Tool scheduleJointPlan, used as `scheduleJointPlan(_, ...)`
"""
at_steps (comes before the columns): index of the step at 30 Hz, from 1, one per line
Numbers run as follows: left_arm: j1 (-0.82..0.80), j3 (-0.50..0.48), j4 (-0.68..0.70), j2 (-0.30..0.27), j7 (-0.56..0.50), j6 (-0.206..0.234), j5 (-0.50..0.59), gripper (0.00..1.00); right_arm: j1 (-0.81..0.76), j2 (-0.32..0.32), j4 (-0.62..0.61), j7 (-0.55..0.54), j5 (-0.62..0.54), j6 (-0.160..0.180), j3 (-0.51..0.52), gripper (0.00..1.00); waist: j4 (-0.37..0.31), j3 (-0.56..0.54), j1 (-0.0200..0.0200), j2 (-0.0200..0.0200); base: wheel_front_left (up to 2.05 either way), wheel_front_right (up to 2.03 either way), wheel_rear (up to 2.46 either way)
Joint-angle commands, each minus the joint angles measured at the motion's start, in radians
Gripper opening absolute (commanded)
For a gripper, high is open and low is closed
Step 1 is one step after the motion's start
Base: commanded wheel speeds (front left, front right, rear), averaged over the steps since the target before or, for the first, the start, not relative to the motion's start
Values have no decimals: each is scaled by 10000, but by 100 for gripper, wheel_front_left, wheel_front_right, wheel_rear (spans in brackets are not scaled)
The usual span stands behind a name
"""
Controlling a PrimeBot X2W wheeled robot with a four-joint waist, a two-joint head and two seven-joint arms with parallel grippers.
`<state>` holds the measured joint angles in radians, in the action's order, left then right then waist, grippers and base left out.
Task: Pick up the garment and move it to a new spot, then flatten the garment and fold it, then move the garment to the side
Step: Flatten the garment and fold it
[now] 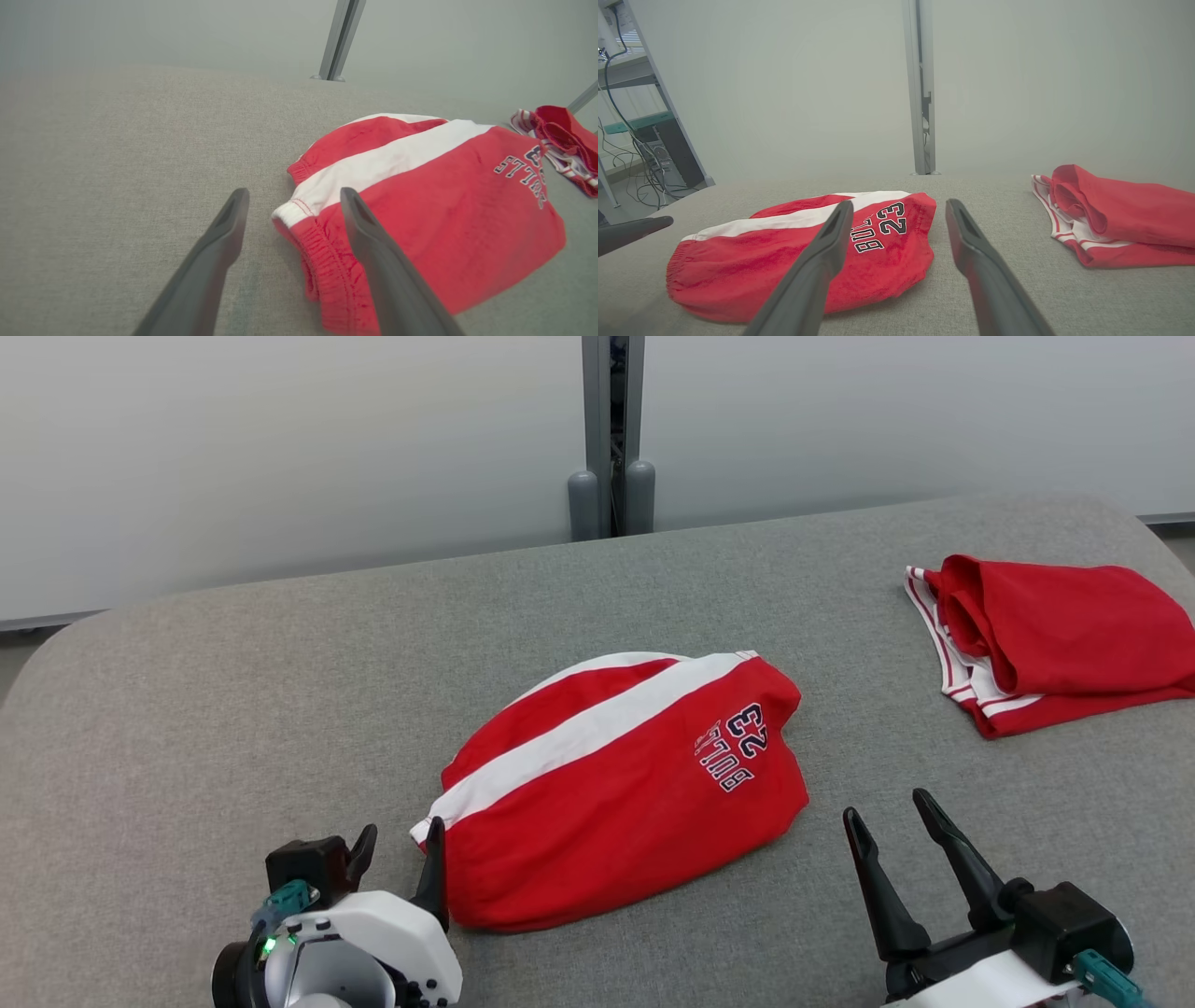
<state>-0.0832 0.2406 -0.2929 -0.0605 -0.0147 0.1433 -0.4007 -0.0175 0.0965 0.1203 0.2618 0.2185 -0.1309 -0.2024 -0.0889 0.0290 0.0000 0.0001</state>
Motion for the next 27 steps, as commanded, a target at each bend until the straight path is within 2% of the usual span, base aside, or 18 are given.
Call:
scheduleJointPlan(1,-327,3,-56,-110,-222,79,-1,100,152,56,2,55,30,3,-3,100,-87,139,0,-1,0,0,0)
scheduleJointPlan(17,-1328,172,-720,-319,-2286,412,-209,100,519,46,-48,55,87,3,-96,100,-213,838,0,-1,0,0,0)
scheduleJointPlan(20,-1392,192,-655,-379,-2427,382,-250,100,543,34,-40,55,101,3,-115,100,-213,888,0,-1,0,0,0)
scheduleJointPlan(21,-1365,211,-652,-393,-2487,342,-284,97,565,32,-36,55,107,3,-122,100,-214,899,0,-1,0,0,0)
scheduleJointPlan(22,-1357,213,-647,-405,-2559,320,-318,80,583,32,-25,55,114,3,-129,100,-216,905,0,-1,0,0,0)
scheduleJointPlan(23,-1349,229,-644,-427,-2627,274,-341,54,599,32,-16,55,120,3,-141,100,-222,912,0,-1,0,0,0)
scheduleJointPlan(24,-1334,230,-640,-445,-2695,263,-386,33,613,34,-5,55,128,3,-151,100,-223,918,0,-1,0,0,0)
scheduleJointPlan(25,-1325,223,-616,-462,-2739,253,-412,16,628,37,0,55,129,3,-154,100,-222,923,0,-1,0,0,0)
scheduleJointPlan(26,-1309,226,-609,-475,-2779,246,-422,0,637,38,3,55,132,3,-151,100,-222,925,0,-1,0,0,0)
scheduleJointPlan(27,-1276,236,-617,-480,-2839,239,-446,0,633,40,7,55,133,3,-141,100,-218,925,0,-1,0,0,0)
